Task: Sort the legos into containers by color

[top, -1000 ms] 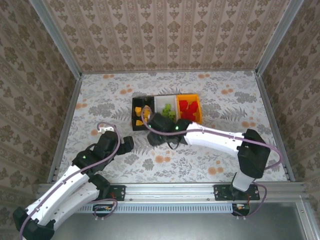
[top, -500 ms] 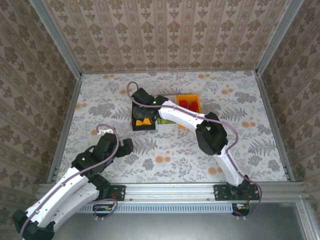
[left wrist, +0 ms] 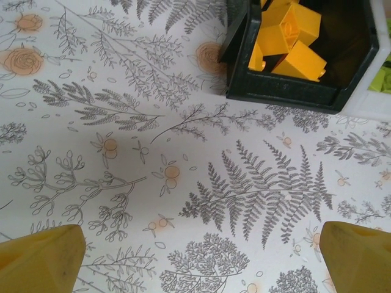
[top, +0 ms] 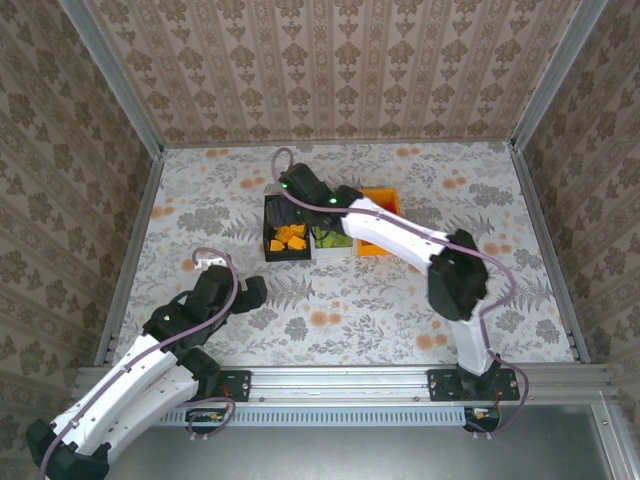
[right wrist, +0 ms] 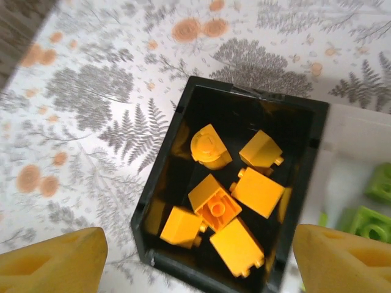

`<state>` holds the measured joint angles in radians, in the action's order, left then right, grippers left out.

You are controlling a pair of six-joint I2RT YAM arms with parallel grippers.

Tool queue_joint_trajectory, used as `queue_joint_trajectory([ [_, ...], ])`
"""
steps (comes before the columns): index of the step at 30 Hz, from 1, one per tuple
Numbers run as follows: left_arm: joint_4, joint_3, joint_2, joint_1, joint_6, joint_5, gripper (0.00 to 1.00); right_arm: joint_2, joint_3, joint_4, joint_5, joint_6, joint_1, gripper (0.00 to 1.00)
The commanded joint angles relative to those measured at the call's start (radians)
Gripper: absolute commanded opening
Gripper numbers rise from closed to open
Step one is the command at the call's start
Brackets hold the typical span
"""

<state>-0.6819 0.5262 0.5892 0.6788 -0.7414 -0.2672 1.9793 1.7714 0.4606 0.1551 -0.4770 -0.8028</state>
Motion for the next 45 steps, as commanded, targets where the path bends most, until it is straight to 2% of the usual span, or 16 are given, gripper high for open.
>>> queue_joint_trajectory([
  [1, 0.080, 0.007, 0.007, -0.006, 0.021, -0.033, 1.00, -0.209, -0.177, -0.167, 0.039, -0.012, -0.003, 0.83],
  [4, 0.175, 0.000, 0.027, -0.006, 0.051, -0.082, 1.00, -0.366, -0.366, -0.254, 0.070, -0.014, -0.004, 0.88],
  [6, 0.254, -0.010, 0.046, -0.008, 0.087, -0.131, 1.00, -0.451, -0.464, -0.272, 0.110, -0.023, -0.004, 0.98],
  [8, 0.358, -0.020, 0.080, -0.010, 0.143, -0.208, 1.00, -0.530, -0.545, -0.272, 0.165, -0.022, -0.003, 1.00],
  [11, 0.515, -0.009, 0.150, -0.032, 0.304, -0.352, 1.00, -0.643, -0.663, -0.270, 0.267, -0.044, -0.004, 1.00],
  [13, 0.592, 0.028, 0.214, -0.089, 0.428, -0.368, 1.00, -0.697, -0.727, -0.272, 0.314, -0.035, -0.001, 1.00],
  [19, 0.716, 0.097, 0.468, -0.399, 0.616, -0.264, 1.00, -0.795, -0.830, -0.193, 0.376, -0.065, 0.067, 1.00],
  [23, 0.835, 0.063, 0.639, -0.515, 0.655, -0.224, 1.00, -0.865, -0.908, -0.212, 0.366, -0.092, 0.127, 1.00],
  [27, 1.105, -0.022, 0.740, -0.545, 0.706, -0.188, 1.00, -0.918, -0.960, -0.246, 0.354, -0.100, 0.165, 1.00],
  [31, 1.344, -0.061, 0.840, -0.550, 0.812, -0.118, 1.00, -0.919, -0.941, -0.163, 0.380, -0.158, 0.205, 1.00],
  [35, 1.465, -0.074, 0.925, -0.592, 0.809, 0.016, 1.00, -0.918, -0.945, -0.141, 0.384, -0.151, 0.246, 1.00],
  [36, 1.395, -0.059, 0.908, -0.608, 0.781, 0.056, 1.00, -0.924, -0.952, -0.145, 0.381, -0.148, 0.259, 1.00],
  [38, 1.453, -0.092, 0.914, -0.638, 0.777, 0.146, 1.00, -0.943, -0.981, -0.182, 0.365, -0.127, 0.285, 1.00],
  [40, 1.686, -0.175, 0.969, -0.640, 0.806, 0.159, 1.00, -0.965, -1.021, -0.237, 0.351, -0.100, 0.320, 1.00],
  [41, 1.604, -0.164, 0.937, -0.642, 0.769, 0.142, 1.00, -0.974, -1.041, -0.266, 0.342, -0.080, 0.336, 1.00],
  [45, 1.575, -0.139, 0.949, -0.644, 0.765, 0.107, 1.00, -0.984, -1.083, -0.349, 0.343, 0.024, 0.422, 1.00],
])
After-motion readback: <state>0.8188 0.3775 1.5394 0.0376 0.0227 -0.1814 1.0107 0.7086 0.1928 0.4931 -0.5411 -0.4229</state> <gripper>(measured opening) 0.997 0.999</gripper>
